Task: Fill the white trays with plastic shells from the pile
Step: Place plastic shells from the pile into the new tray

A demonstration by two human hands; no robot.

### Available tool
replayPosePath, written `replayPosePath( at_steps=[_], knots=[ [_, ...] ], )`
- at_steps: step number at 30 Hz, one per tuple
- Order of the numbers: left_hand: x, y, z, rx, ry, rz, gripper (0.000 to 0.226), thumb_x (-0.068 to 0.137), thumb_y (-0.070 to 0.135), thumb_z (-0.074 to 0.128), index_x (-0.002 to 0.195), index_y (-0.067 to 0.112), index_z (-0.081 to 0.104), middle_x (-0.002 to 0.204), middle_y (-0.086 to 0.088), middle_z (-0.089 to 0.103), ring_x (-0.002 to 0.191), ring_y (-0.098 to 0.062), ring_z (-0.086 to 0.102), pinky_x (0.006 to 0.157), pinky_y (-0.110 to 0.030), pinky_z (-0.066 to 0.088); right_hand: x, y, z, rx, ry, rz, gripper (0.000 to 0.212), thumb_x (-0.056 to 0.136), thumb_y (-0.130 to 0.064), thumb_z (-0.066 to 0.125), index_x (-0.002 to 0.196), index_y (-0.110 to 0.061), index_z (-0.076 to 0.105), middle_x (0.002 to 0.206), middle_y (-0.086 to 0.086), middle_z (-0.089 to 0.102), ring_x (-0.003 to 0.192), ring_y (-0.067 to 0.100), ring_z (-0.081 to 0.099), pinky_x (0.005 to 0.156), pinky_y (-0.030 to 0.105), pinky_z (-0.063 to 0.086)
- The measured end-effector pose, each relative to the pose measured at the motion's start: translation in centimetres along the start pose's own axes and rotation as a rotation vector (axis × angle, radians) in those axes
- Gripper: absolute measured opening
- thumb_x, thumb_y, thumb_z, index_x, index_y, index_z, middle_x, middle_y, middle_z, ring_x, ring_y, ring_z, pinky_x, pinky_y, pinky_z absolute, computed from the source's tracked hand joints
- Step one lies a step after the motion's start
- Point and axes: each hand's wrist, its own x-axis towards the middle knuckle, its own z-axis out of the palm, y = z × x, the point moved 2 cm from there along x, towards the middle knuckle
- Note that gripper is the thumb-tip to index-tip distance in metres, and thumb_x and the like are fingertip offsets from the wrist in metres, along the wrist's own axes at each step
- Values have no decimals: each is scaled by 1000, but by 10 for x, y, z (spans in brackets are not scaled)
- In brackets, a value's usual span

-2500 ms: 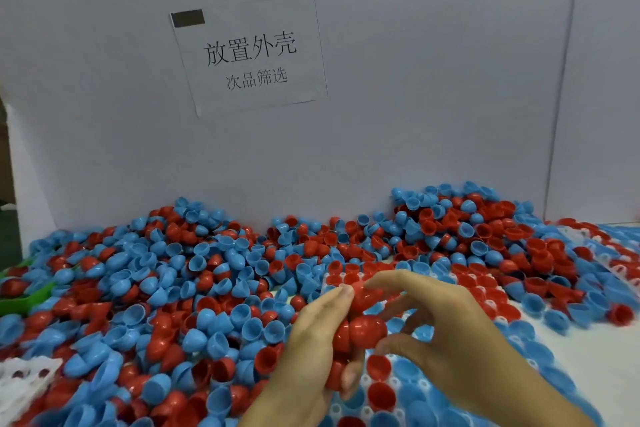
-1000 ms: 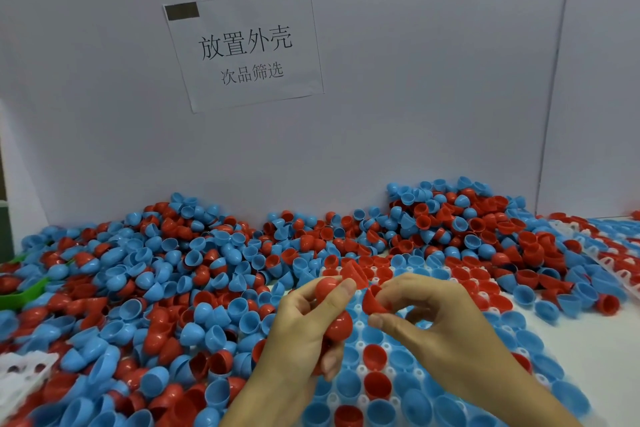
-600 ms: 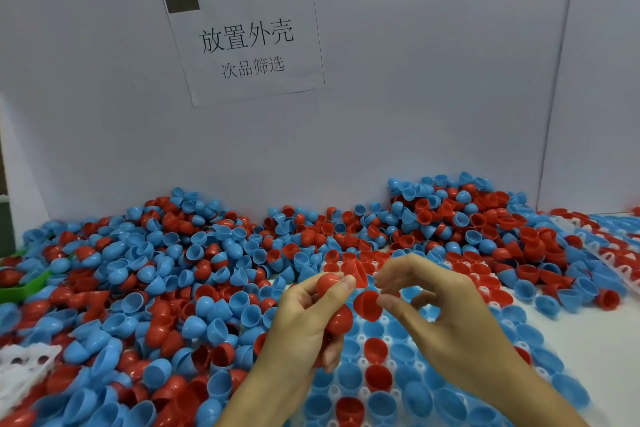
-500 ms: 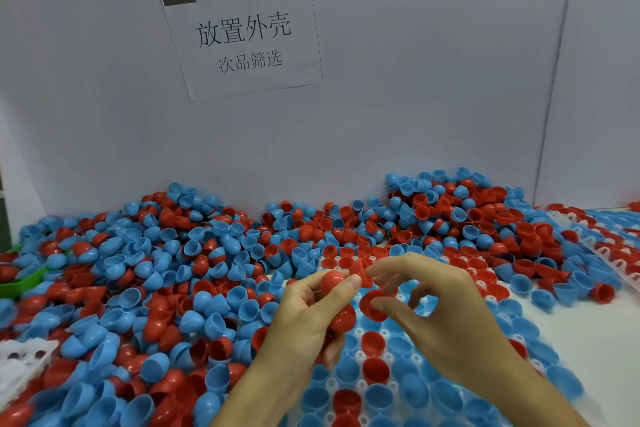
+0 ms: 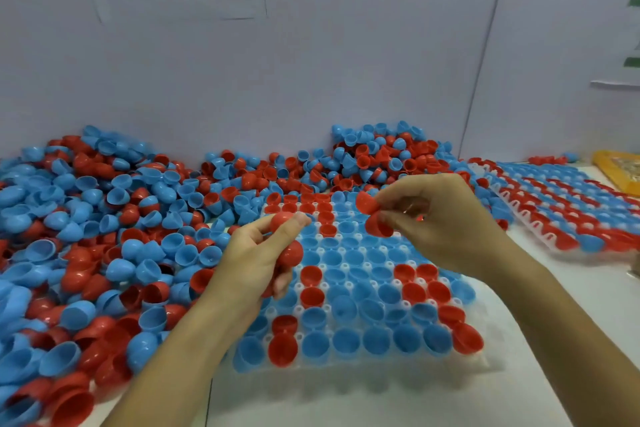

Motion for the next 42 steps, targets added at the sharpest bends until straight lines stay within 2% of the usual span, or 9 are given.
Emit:
replayPosePath(
  at_steps=[6, 12, 20, 25, 28, 32, 35, 38, 42],
  knots=[
    [1, -4, 2, 4, -19, -18, 44, 59, 58, 73, 88, 26, 78, 57, -1, 49, 35, -12, 39, 34, -19, 34, -47, 26, -51, -249, -220, 221, 17, 83, -14, 77, 96, -25, 78, 80, -24, 67, 82, -9, 64, 74, 9, 54],
    [3, -5, 2, -63, -23, -41, 33, 96, 45, 57, 91, 20, 77, 52, 1, 47, 35, -11, 40, 34, -19, 34, -86, 48, -60, -401, -446, 479, 17, 88, -19, 73, 102, -29, 75, 80, -24, 63, 75, -5, 66, 63, 4, 48],
    [3, -3, -2, -85, 20, -48, 35, 101, 39, 49, 103, 11, 71, 54, -1, 49, 38, -13, 40, 36, -20, 35, -96, 56, -30, -583, -610, 479, 17, 90, -32, 71, 106, -34, 73, 88, -18, 64, 78, 7, 64, 75, 23, 59],
    [13, 5, -31, -140, 163, 13, 30, 99, 35, 47, 102, 13, 67, 61, -2, 57, 44, -12, 47, 38, -23, 39, -97, 56, -31, -593, -632, 491, 21, 90, -38, 69, 111, -36, 71, 95, -19, 61, 82, 8, 62, 78, 23, 58],
    [22, 14, -65, 103, 439, 108, 28, 101, 32, 45, 110, 14, 64, 73, -2, 61, 57, -18, 56, 51, -30, 49, -97, 57, -34, -561, -639, 490, 24, 90, -42, 69, 113, -38, 70, 96, -22, 60, 84, 6, 61, 78, 23, 58],
    [24, 17, -105, 848, 666, 164, 40, 103, 32, 44, 140, 15, 49, 133, -17, 56, 123, -38, 50, 100, -55, 41, -99, 58, -38, -547, -618, 477, 24, 91, -43, 67, 115, -43, 67, 97, -24, 58, 85, 5, 59, 78, 24, 57],
    [20, 17, -107, 1174, 641, 32, 54, 101, 37, 47, 151, 16, 40, 155, -18, 38, 139, -47, 30, 113, -60, 25, -101, 56, -41, -529, -581, 471, 23, 93, -42, 63, 116, -46, 64, 99, -26, 56, 86, 4, 58, 81, 24, 56],
    [12, 24, -84, 1246, 556, 216, 44, 97, 28, 59, 138, 13, 58, 147, -12, 51, 138, -39, 36, 112, -56, 30, -99, 49, -41, -511, -513, 430, 23, 95, -42, 60, 118, -46, 62, 99, -26, 54, 87, 1, 56, 79, 20, 54],
    [-8, 32, -19, 1104, -22, 471, 17, 92, 14, 69, 103, 25, 76, 98, 18, 70, 94, 0, 63, 86, -20, 52, -89, 21, -27, -360, -355, 286, 19, 93, -39, 63, 112, -42, 67, 88, -28, 56, 86, -4, 58, 72, 14, 50]
  ],
)
